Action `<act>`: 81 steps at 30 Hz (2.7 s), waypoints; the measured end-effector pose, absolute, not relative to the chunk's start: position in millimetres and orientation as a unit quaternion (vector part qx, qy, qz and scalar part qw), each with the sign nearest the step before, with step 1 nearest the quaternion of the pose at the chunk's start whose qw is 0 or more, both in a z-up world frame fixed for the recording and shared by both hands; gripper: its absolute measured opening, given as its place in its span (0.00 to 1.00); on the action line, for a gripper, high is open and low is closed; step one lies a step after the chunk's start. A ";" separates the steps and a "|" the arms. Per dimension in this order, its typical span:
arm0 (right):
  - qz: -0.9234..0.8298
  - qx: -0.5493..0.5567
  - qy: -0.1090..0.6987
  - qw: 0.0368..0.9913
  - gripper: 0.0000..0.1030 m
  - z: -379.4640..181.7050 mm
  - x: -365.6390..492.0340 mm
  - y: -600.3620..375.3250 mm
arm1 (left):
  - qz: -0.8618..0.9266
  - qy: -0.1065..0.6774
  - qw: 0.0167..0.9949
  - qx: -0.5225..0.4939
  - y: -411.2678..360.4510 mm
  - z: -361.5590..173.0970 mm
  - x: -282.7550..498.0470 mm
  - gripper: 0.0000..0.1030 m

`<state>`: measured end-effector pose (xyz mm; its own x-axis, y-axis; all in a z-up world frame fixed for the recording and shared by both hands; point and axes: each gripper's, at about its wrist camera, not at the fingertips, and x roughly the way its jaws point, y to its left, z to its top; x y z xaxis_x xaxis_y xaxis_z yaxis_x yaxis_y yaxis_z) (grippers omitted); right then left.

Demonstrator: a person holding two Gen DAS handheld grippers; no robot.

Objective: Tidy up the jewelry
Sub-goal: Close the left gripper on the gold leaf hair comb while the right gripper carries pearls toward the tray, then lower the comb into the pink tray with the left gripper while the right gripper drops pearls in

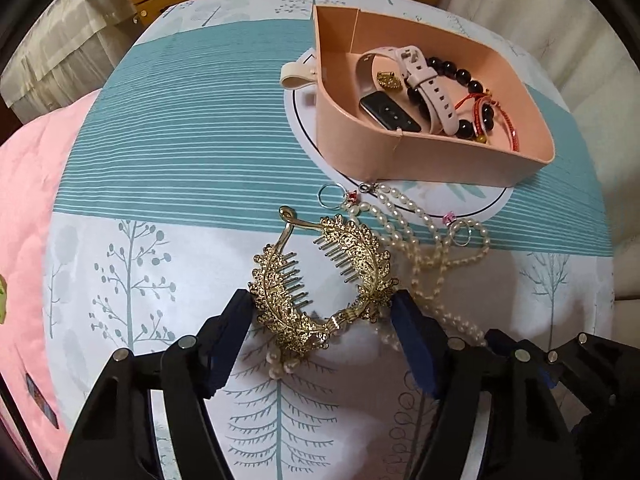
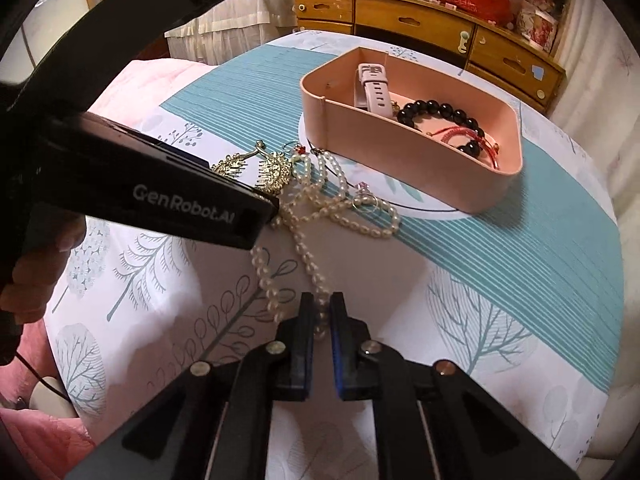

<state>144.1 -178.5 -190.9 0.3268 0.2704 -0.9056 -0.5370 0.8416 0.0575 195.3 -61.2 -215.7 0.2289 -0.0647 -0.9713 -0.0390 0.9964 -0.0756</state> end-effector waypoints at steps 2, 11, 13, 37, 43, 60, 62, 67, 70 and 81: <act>0.246 -0.128 0.526 0.804 0.07 -190.8 142.6 -180.1 | -0.011 0.617 0.785 -0.053 -50.5 -210.7 191.9 0.68; 0.227 -0.117 0.533 0.806 0.07 -188.0 138.4 -194.0 | -0.005 0.600 0.798 -0.066 -34.8 -209.1 187.3 0.67; 0.224 -0.107 0.532 0.809 0.07 -184.8 138.1 -197.4 | -0.003 0.594 0.802 -0.067 -32.1 -207.2 186.8 0.67; 0.188 -0.033 0.473 0.860 0.07 -103.3 174.8 -206.8 | -0.059 0.579 0.813 -0.038 -0.5 -145.3 203.5 0.55; 0.185 -0.030 0.478 0.858 0.07 -105.5 180.4 -209.6 | -0.064 0.589 0.805 -0.032 -8.7 -175.7 215.4 0.76; 0.160 -0.016 0.497 0.852 0.07 -116.1 196.0 -217.1 | -0.047 0.576 0.816 0.017 -3.0 -212.9 244.4 0.67; 0.157 -0.012 0.498 0.853 0.07 -115.1 197.0 -218.4 | -0.058 0.567 0.821 0.023 -3.5 -210.4 244.6 0.68; 0.151 -0.009 0.494 0.856 0.07 -110.8 201.7 -220.4 | -0.060 0.567 0.821 0.015 0.8 -208.6 245.1 0.68; 0.148 -0.007 0.488 0.860 0.07 -106.5 204.6 -221.5 | -0.054 0.562 0.825 0.009 6.6 -200.1 245.1 0.68; 0.160 0.015 0.452 0.877 0.07 -86.3 232.2 -217.9 | -0.052 0.551 0.832 0.037 -6.0 -138.3 252.1 0.68</act>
<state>232.2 -217.9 -86.3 0.5397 0.2952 -0.7884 -0.2675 0.9481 0.1718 252.1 -6.0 -138.3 0.3868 -0.0446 -0.9211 0.1268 0.9919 0.0052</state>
